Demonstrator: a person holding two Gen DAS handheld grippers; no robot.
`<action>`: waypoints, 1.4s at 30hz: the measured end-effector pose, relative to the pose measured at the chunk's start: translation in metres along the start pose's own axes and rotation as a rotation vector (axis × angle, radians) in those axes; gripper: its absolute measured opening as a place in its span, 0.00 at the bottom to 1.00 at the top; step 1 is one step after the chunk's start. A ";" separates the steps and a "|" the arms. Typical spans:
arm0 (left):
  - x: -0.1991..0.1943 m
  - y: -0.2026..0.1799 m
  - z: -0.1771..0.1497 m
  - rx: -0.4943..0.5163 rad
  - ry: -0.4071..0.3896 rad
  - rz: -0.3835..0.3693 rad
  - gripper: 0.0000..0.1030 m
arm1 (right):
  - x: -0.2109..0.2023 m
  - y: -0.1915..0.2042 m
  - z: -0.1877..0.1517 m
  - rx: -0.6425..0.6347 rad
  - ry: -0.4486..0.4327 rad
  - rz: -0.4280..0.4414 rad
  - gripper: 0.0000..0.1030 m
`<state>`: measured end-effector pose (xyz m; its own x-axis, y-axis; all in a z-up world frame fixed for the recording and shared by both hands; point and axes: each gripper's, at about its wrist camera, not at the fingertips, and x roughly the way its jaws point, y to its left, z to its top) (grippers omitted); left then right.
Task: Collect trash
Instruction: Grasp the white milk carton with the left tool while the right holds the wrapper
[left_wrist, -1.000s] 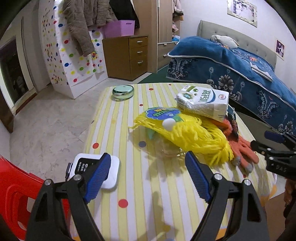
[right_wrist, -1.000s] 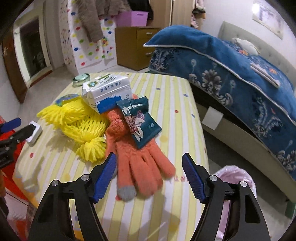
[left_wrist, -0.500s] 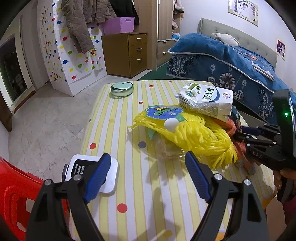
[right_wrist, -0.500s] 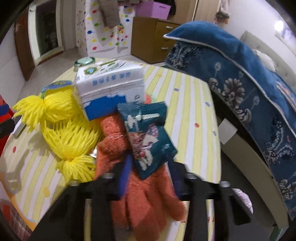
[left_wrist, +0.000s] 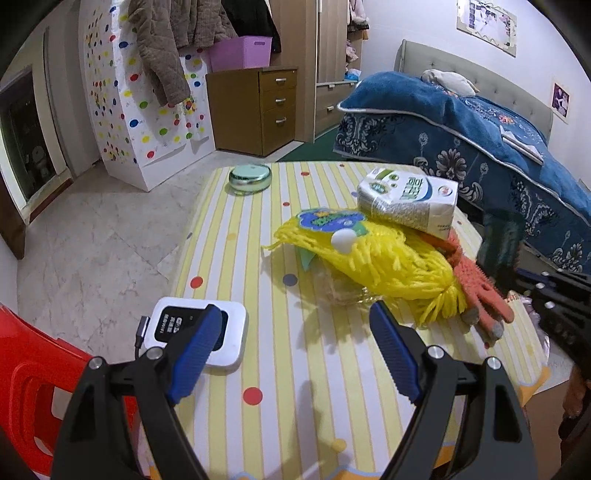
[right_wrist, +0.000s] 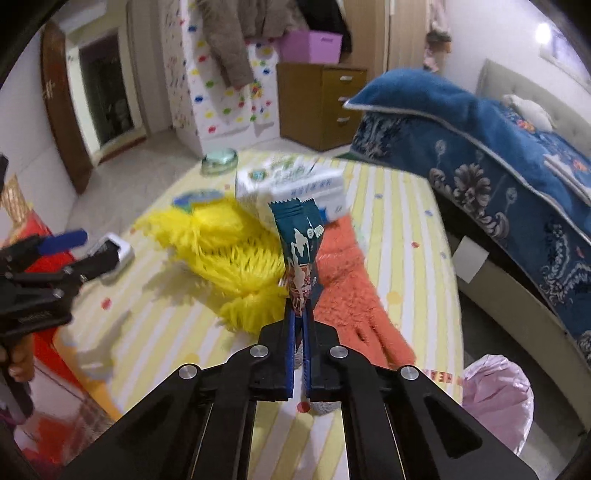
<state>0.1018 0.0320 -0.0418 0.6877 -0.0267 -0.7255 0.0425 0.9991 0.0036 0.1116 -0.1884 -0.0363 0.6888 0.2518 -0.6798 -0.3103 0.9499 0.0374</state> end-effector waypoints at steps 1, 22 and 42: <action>-0.001 -0.001 0.002 0.001 -0.004 -0.002 0.78 | -0.006 -0.002 0.002 0.010 -0.017 -0.004 0.02; 0.019 -0.096 0.056 0.129 -0.069 -0.098 0.90 | -0.029 -0.054 -0.006 0.107 -0.054 -0.102 0.02; 0.104 -0.141 0.113 0.019 0.071 0.033 0.93 | -0.014 -0.100 -0.022 0.179 -0.018 -0.119 0.02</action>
<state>0.2492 -0.1158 -0.0395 0.6357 0.0093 -0.7719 0.0350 0.9986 0.0409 0.1183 -0.2907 -0.0464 0.7260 0.1374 -0.6738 -0.1060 0.9905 0.0878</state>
